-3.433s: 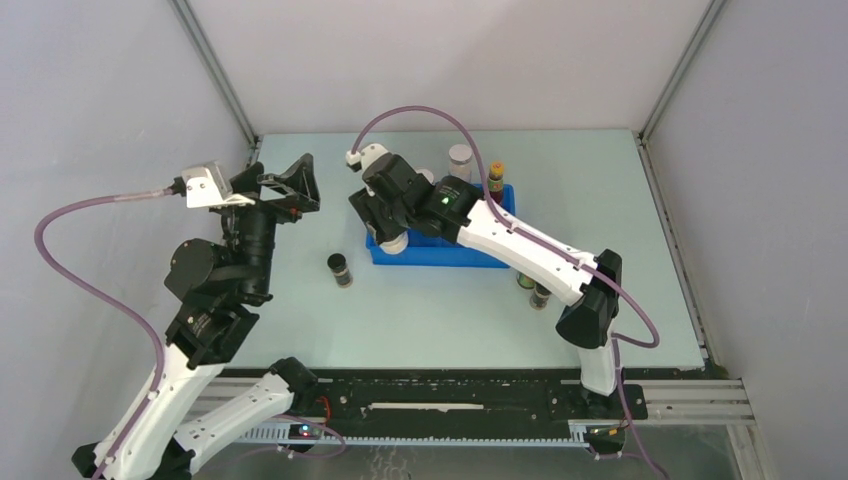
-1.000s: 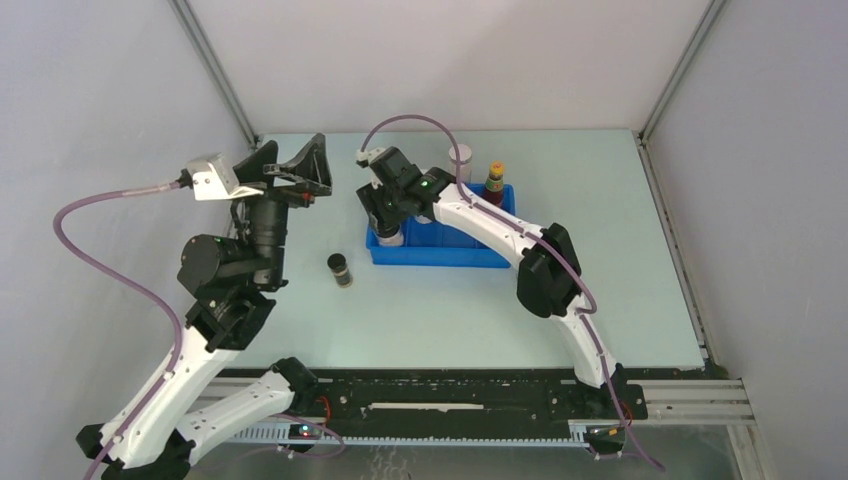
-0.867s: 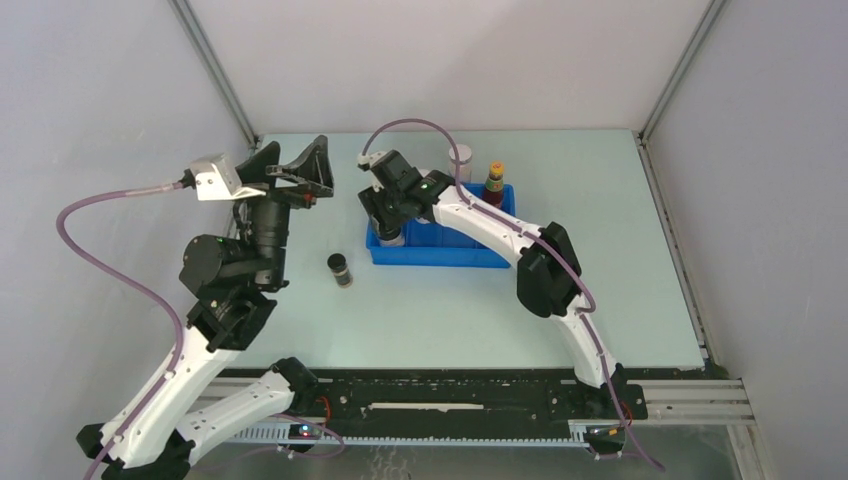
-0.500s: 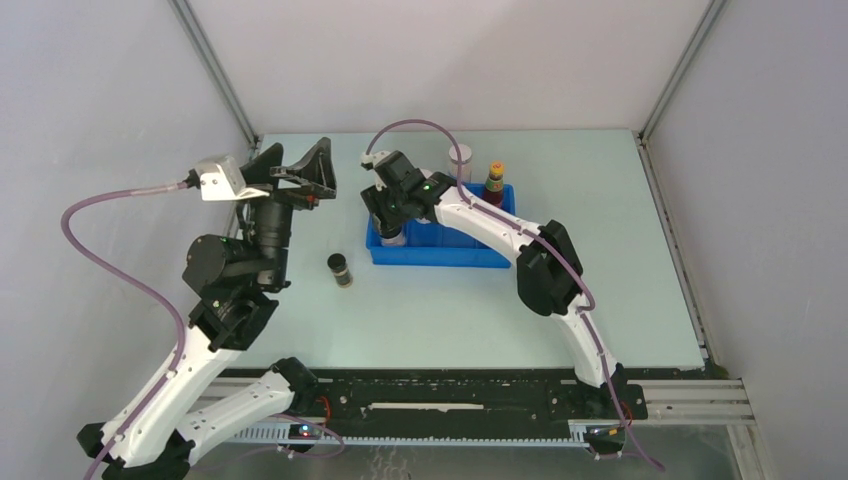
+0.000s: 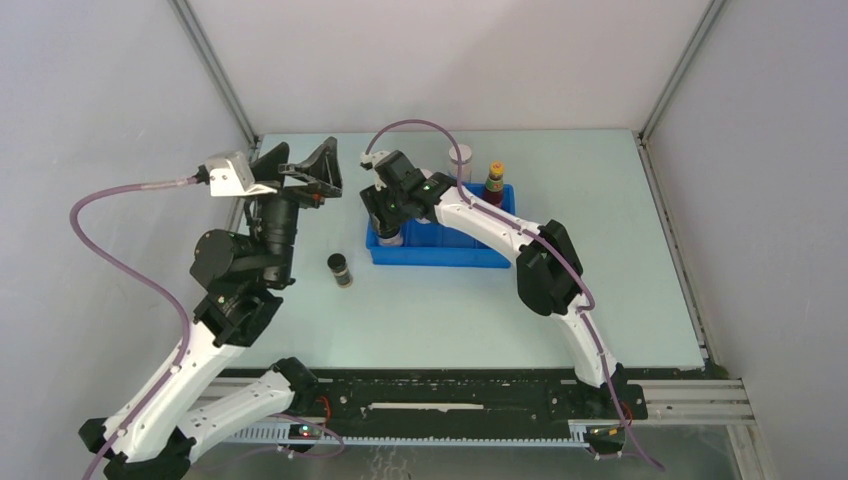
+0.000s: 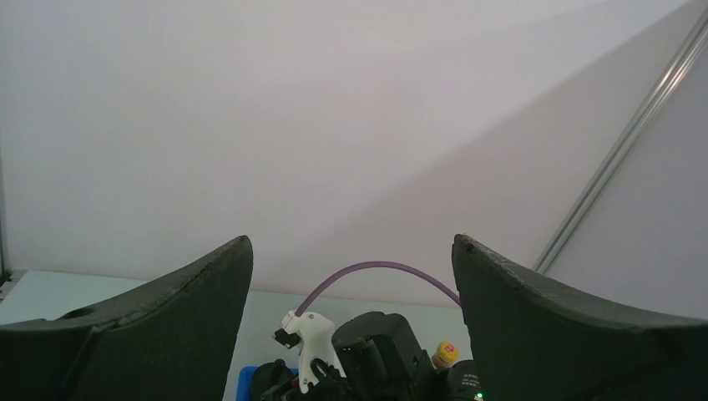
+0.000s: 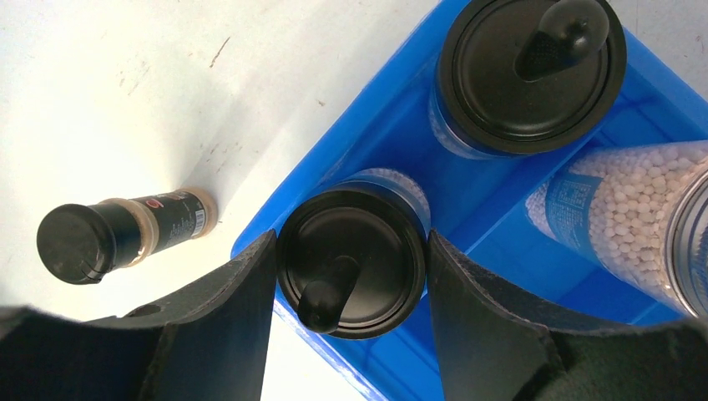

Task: Organize the condiment bottles
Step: Place the bottle in the storage box.

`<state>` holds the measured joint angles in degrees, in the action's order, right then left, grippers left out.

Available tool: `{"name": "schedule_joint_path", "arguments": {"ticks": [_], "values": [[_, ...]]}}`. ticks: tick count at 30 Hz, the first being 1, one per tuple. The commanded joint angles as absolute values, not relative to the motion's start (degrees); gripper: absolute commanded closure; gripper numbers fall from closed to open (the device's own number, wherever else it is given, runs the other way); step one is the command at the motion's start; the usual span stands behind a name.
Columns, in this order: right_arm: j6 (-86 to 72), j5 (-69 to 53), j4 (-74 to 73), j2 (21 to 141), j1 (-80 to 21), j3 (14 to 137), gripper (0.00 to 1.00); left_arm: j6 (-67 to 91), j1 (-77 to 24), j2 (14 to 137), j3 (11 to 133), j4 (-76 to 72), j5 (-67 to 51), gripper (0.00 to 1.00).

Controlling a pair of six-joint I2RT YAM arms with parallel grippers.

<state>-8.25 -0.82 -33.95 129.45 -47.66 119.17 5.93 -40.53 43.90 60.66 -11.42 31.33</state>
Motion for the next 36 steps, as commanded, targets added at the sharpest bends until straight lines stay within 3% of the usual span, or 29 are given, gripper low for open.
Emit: {"name": "schedule_joint_path", "arguments": {"ticks": [1,6,11,17,23,36], "values": [[-9.0,-1.6,-30.2,126.0,-47.7,119.2,1.0,4.3,-41.3,44.4,60.1,-12.0,31.6,0.07],[-8.7,-0.8,-30.4,126.4,-48.1,118.6,0.98,4.0,-41.7,45.0,60.4,-11.4,32.1,0.06],[-8.4,0.0,-30.4,125.9,-48.2,118.5,0.5,3.9,-41.8,45.4,60.7,-11.0,32.8,0.03],[-7.8,0.7,-31.3,125.6,-48.2,119.8,0.26,4.0,-41.9,45.5,60.9,-10.9,32.9,0.01],[-7.4,2.3,-31.9,124.6,-48.3,120.1,0.16,4.2,-42.0,45.6,61.6,-10.6,32.9,0.0],[-5.2,5.6,-36.0,121.6,-49.1,125.8,0.15,4.8,-42.3,43.6,63.8,-11.9,32.5,0.0]]}}
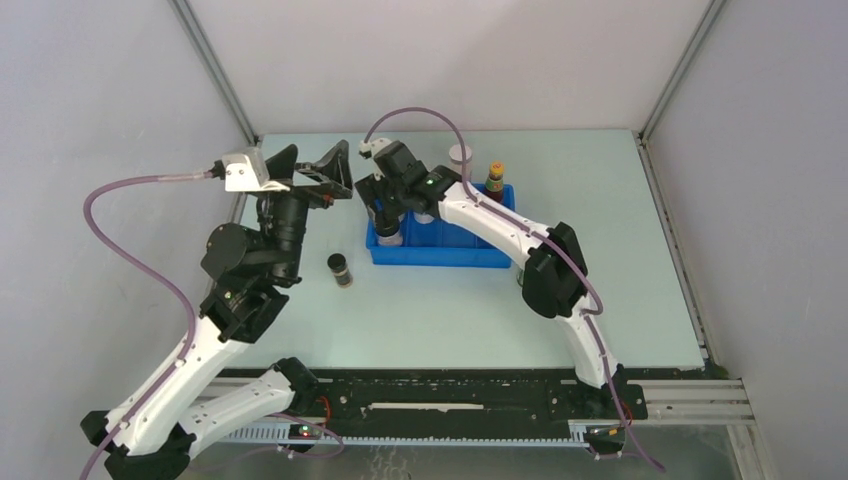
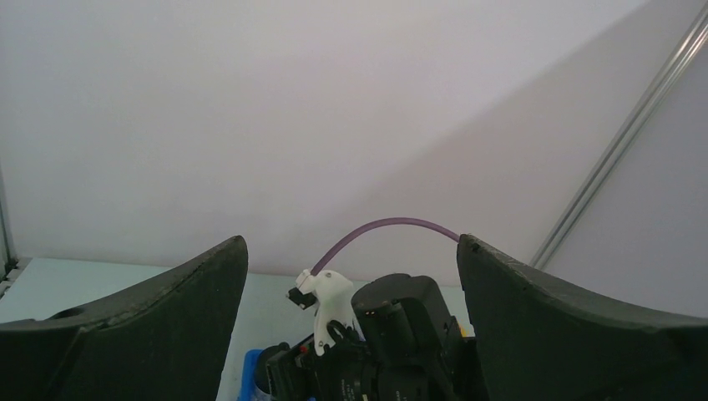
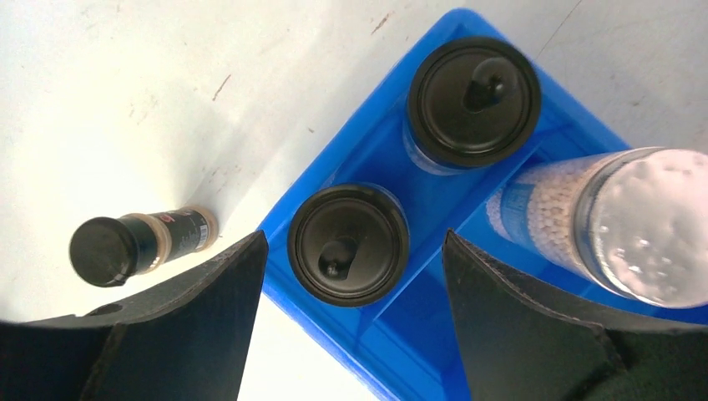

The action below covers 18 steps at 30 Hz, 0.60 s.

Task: Organize the condiment bottles
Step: Place the bottle in the storage box.

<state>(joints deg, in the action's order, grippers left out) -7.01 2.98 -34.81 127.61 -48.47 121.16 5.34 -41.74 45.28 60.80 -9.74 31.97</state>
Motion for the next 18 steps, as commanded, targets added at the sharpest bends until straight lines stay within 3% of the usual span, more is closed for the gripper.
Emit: {"name": "schedule_joint_path", "arguments": {"ticks": [1,18], "values": [[-5.1,6.0,-36.5,121.2,-49.1,126.6,0.15,4.9,-42.2,43.1,63.9,-12.2,32.4,0.0],[-6.2,12.6,-41.9,120.2,-39.9,135.4,0.15,6.4,-42.2,42.0,63.9,-18.4,28.7,0.0]]}}
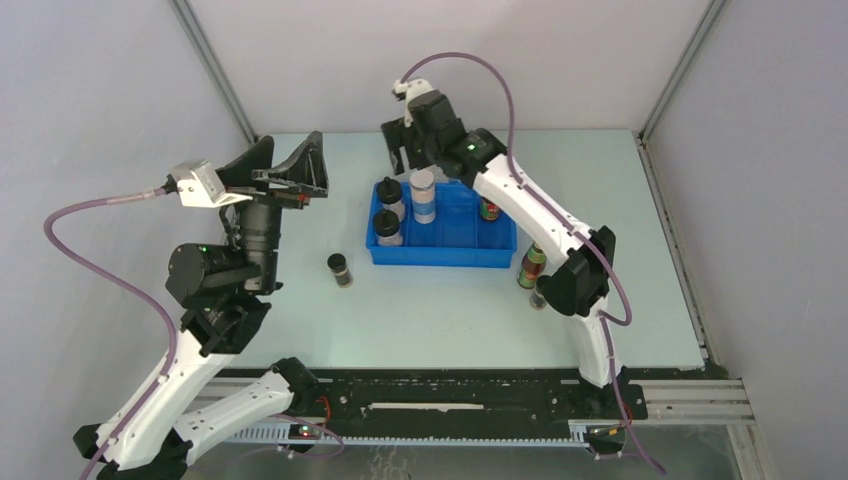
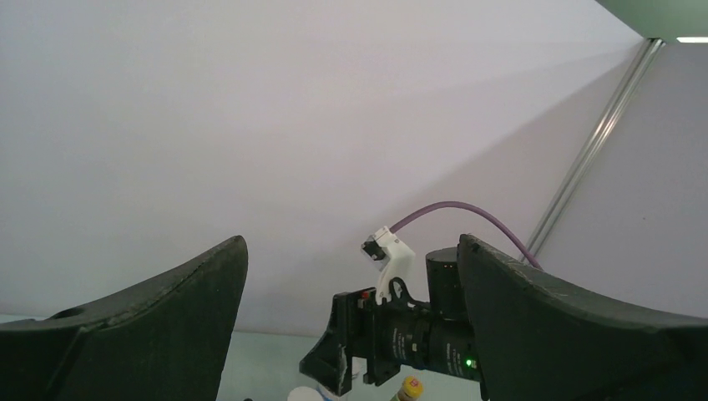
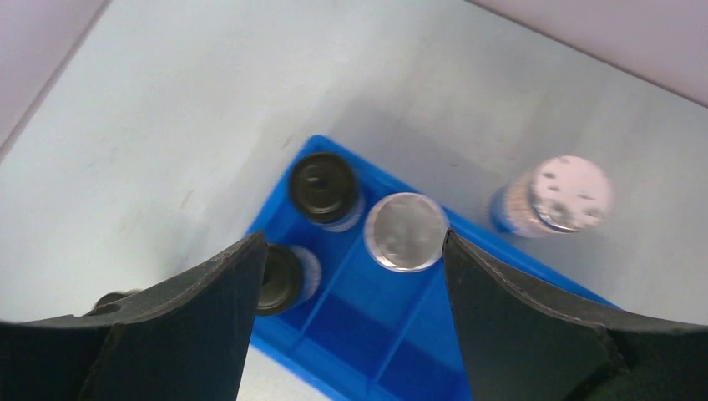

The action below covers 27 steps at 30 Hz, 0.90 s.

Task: Organize the condiment bottles
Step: Place the bottle in the storage box, then pick up the bottle from the center of the board.

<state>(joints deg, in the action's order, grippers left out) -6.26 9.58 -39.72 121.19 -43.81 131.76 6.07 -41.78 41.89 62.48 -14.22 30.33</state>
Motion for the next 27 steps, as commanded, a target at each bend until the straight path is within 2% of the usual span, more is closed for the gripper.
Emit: {"name": "schedule_joint_path", "arguments": {"ticks": [1,10,27], "values": [[-6.1,13.1,-42.0,120.6,-38.7,135.9,0.15,6.2,-42.3,42.1,63.7,-19.1,28.3,0.0],[-5.2,13.5,-43.1,124.8,-32.8,138.8,0.13,5.1,-42.2,45.4,63.8,-23.4,25.8,0.0],[-6.8,8.8,-42.1,130.0,-27.9,138.6,0.11,4.4,-42.2,48.7,64.2,-25.7,24.5,0.0]]}}
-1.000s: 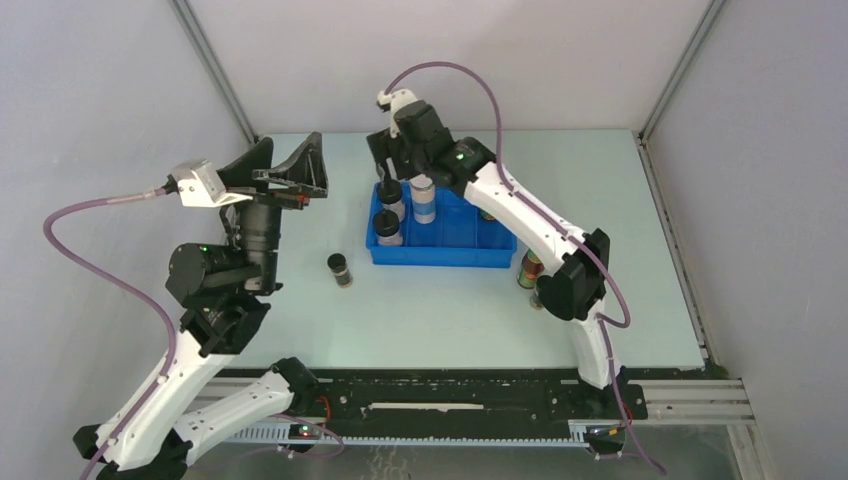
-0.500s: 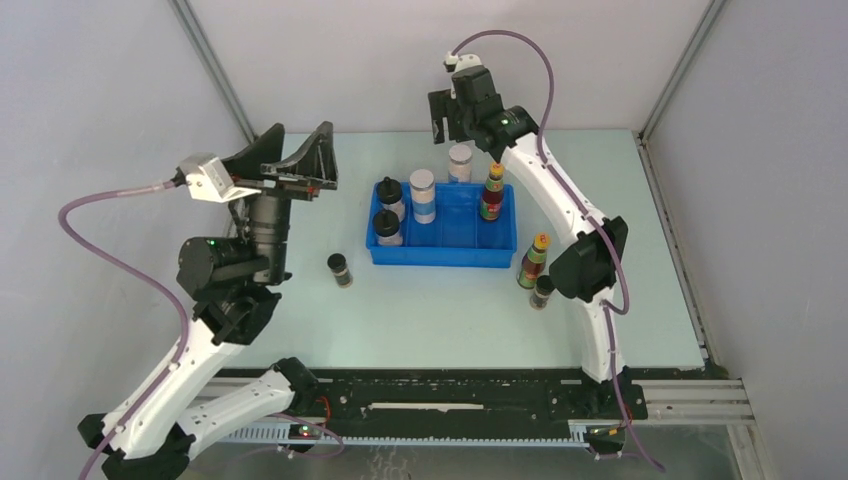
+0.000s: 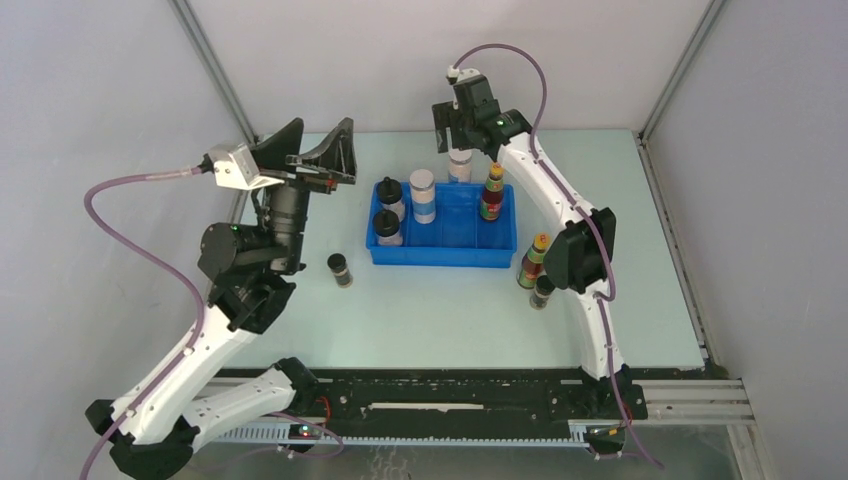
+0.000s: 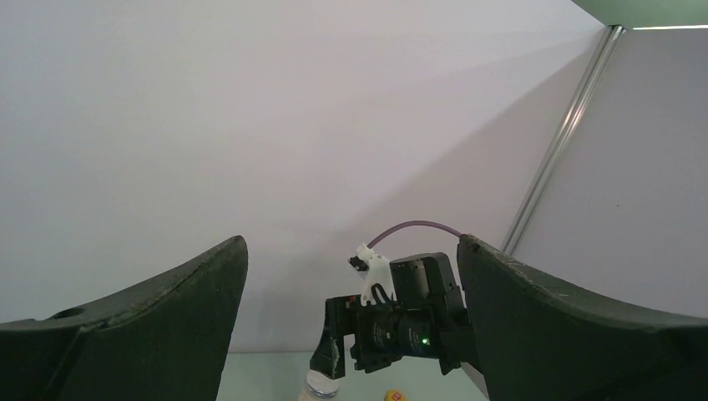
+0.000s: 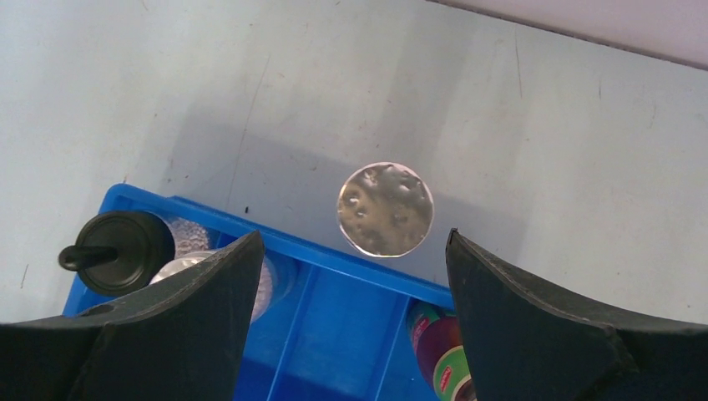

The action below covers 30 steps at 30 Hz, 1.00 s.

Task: Organize the condiment bottles
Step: Pick up the bottle from the center of the board.

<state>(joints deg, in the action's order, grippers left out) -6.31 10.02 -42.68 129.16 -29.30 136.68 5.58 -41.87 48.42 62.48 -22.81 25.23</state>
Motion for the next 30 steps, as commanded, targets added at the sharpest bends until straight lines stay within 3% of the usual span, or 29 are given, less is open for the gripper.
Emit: {"name": "schedule_joint_path", "arguments": {"ticks": [1,30], "values": [[-6.8,8.6,-42.0,130.3,-27.6,138.6,0.11,4.4,-42.2,48.9,64.2,-25.9,24.5,0.0],[-7.6,3.9,-41.6,135.9,-25.4,138.8,0.11,2.3,-42.0,52.4,65.2,-27.6,24.3,0.0]]}}
